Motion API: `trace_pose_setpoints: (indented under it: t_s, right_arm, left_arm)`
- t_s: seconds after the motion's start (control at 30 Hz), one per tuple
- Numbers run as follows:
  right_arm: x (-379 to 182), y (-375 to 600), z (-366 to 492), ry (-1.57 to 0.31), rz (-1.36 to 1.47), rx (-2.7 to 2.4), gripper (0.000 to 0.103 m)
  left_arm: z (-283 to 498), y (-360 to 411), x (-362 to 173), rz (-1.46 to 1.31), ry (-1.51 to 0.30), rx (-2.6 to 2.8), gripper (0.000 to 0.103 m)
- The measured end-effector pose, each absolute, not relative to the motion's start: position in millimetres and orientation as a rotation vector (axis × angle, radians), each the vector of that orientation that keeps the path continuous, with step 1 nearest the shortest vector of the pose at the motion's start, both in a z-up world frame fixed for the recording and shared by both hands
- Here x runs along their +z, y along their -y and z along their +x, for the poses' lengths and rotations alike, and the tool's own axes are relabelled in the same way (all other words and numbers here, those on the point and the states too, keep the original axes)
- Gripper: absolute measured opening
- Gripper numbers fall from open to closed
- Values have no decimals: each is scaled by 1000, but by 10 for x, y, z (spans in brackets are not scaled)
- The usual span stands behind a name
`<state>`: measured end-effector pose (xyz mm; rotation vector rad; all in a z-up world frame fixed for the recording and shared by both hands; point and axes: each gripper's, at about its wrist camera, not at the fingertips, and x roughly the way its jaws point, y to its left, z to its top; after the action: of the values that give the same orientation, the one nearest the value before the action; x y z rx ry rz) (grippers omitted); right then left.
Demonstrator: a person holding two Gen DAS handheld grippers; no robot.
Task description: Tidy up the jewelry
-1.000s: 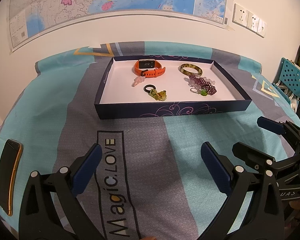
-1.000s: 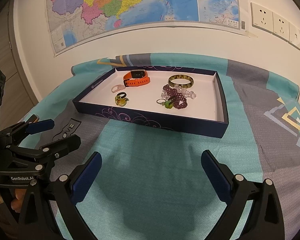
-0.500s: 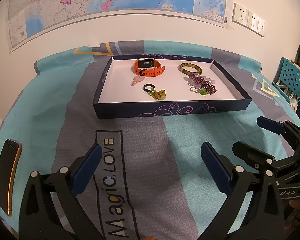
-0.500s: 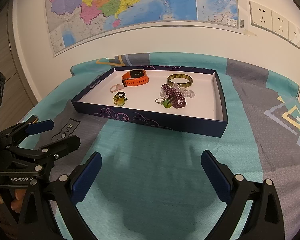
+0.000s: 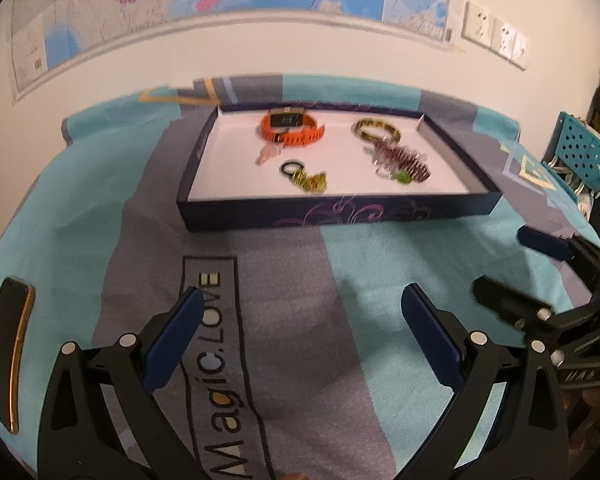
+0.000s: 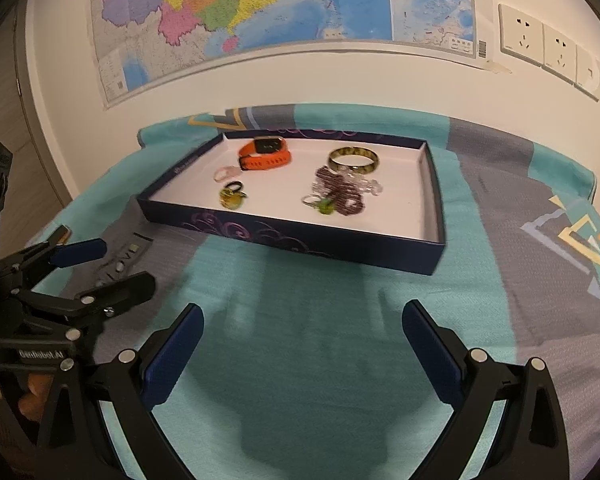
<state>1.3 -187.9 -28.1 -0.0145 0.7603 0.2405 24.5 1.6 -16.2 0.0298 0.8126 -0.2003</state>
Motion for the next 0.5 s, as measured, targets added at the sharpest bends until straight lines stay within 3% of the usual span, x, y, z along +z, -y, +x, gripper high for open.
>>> trace_pose_setpoints:
  t_s: [0.27,0.5]
  right_arm:
    - [-338,2923,385,-871,-90,7,96]
    - [-379,3794,695,-914,10,-65,96]
  left_arm:
    - [401,-440,-285,-8,-882,-132,97]
    - [513,-858,-316,28,-896,-7,97]
